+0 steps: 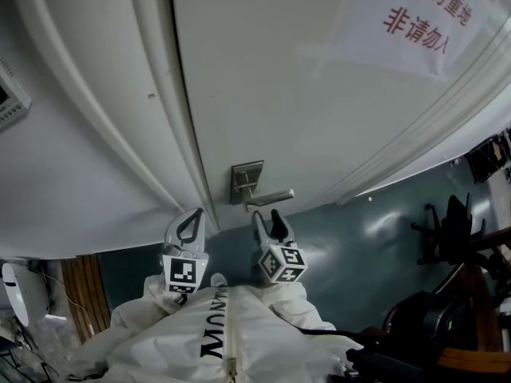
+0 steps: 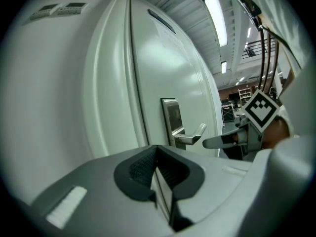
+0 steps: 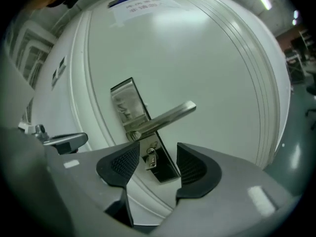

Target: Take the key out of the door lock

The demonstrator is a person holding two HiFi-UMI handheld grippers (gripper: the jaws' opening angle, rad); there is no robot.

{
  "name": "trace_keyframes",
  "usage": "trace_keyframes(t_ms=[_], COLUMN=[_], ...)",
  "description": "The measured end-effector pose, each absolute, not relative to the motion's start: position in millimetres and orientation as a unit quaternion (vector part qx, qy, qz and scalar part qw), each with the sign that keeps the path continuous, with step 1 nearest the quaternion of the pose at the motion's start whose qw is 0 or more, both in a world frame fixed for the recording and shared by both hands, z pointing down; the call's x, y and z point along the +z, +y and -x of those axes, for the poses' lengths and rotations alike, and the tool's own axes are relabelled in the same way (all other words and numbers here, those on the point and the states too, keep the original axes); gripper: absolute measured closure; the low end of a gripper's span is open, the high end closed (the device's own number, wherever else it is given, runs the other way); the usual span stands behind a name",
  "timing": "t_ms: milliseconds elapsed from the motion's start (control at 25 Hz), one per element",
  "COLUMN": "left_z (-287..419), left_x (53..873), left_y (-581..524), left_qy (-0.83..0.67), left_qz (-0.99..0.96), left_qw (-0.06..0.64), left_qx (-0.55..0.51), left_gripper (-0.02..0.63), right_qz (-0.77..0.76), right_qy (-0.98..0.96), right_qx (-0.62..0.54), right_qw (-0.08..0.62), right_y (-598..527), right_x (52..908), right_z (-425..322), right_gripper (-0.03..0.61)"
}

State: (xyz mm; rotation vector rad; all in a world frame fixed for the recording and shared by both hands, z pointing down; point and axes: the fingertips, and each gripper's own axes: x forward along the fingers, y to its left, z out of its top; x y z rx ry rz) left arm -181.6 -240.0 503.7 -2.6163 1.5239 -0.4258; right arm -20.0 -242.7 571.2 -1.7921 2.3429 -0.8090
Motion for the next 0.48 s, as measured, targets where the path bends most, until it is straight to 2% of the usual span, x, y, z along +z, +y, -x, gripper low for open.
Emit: trace_keyframes(t_ms=[120, 240, 480], left_z=[182, 183, 187], left_x=[502, 501, 502], left_y=[-237, -235, -228], left_qy=[0.491, 0.487, 0.487], left_qz=[0.858, 0.86, 0.86], left_qw=[0.048, 0.052, 0.054], left_qx=[-0.141, -0.143, -0.146], left_gripper=[0.614, 0.614, 0.614], right_qz=[0.565, 0.536, 0.46], right_qy=[0.744, 0.725, 0.685], right_qx=[-0.34, -0.4, -0.499], right_qw=[0.108, 0.166, 0.266], right_y=[-243, -244, -247], right_x=[586, 597, 607], right_z=[20, 23, 40], right_gripper=[0.37, 0.414, 0.425])
